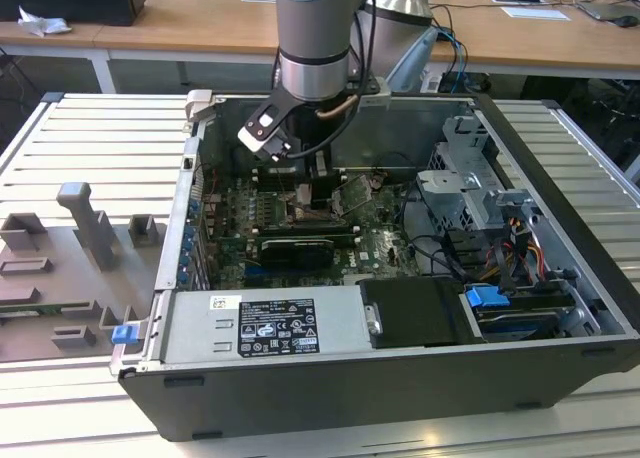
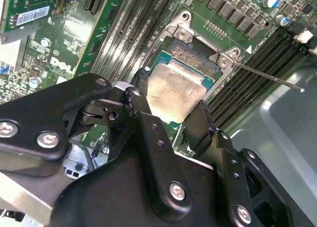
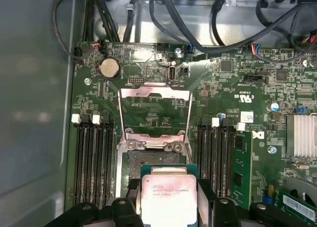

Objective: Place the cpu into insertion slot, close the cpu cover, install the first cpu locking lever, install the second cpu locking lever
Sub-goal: 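Place the cpu into insertion slot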

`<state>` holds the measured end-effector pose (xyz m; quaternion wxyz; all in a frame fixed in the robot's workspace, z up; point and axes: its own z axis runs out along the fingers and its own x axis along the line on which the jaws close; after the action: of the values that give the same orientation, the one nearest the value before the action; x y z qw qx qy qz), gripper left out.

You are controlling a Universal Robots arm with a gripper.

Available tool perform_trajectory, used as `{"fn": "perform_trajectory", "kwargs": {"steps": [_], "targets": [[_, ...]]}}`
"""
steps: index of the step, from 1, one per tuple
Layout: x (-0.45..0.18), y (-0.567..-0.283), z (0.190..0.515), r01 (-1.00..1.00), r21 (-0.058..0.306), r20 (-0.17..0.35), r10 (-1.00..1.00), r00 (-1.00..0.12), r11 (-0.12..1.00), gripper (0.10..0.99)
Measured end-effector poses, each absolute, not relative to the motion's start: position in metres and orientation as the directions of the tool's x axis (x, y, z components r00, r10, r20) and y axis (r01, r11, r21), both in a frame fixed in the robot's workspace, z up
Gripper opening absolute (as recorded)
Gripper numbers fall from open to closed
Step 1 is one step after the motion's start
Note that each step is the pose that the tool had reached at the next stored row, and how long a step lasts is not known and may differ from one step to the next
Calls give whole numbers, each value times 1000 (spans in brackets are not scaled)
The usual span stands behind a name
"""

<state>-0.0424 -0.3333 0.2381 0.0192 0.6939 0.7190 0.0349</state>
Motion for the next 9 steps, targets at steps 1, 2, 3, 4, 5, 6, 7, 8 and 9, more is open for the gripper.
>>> {"fn": "perform_trajectory", "kwargs": {"steps": [1,2,3,4,5,6,7,8,9], "targets": [[-43,-333,237,997,76,21,999,-36,35,537],[-43,-332,236,997,75,21,999,-36,35,537],[-43,-332,235,997,75,21,999,-36,35,537],[-43,-332,234,997,74,21,999,-36,35,537],[-43,-331,233,997,73,21,999,-36,35,537],[-43,-331,231,997,73,21,999,-36,35,537],[-43,-331,230,997,72,21,999,-36,35,537],[-43,-331,229,997,72,21,999,-36,34,537],[-44,-331,228,997,72,22,999,-36,34,537]]}}
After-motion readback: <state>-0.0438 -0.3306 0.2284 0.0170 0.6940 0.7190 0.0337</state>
